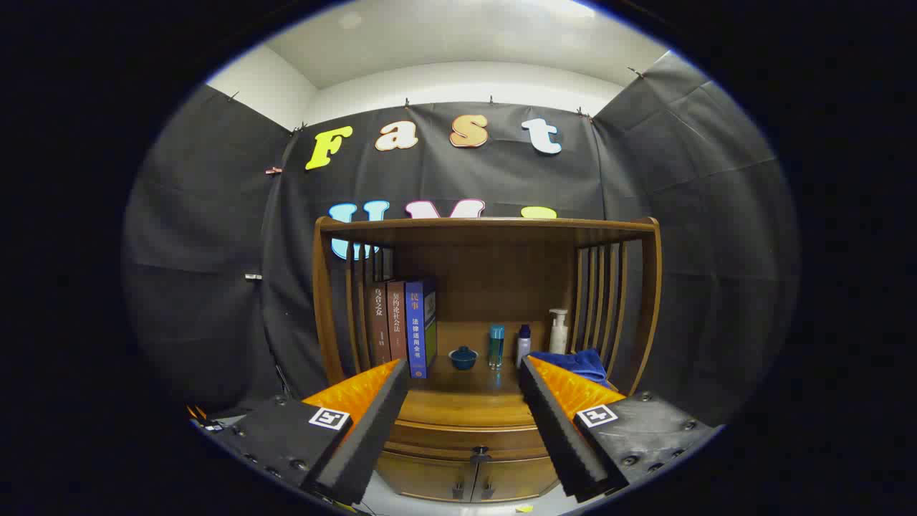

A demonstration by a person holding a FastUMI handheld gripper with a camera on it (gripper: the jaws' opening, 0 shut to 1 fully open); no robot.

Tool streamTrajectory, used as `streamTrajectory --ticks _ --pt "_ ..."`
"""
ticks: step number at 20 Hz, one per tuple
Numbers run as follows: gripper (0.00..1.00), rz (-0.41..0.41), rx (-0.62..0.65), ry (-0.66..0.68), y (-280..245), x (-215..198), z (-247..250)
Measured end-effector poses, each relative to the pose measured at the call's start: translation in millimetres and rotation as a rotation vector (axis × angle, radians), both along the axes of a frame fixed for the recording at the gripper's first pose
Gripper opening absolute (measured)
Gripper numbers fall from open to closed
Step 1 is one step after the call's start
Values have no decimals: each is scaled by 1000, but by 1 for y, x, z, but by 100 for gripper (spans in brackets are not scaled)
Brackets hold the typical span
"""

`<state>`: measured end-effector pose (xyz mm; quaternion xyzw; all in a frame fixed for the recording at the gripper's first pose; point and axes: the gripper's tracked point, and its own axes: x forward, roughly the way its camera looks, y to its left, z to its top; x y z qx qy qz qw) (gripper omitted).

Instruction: Pull open the drawer, take out the items inside it, and place them on the countertop above the cabinet.

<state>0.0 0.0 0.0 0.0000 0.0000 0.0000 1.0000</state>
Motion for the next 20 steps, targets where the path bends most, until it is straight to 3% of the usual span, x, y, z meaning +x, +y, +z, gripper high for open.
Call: streamTrajectory --ticks 20 --pt "99 -22 6 -8 -10 -8 2"
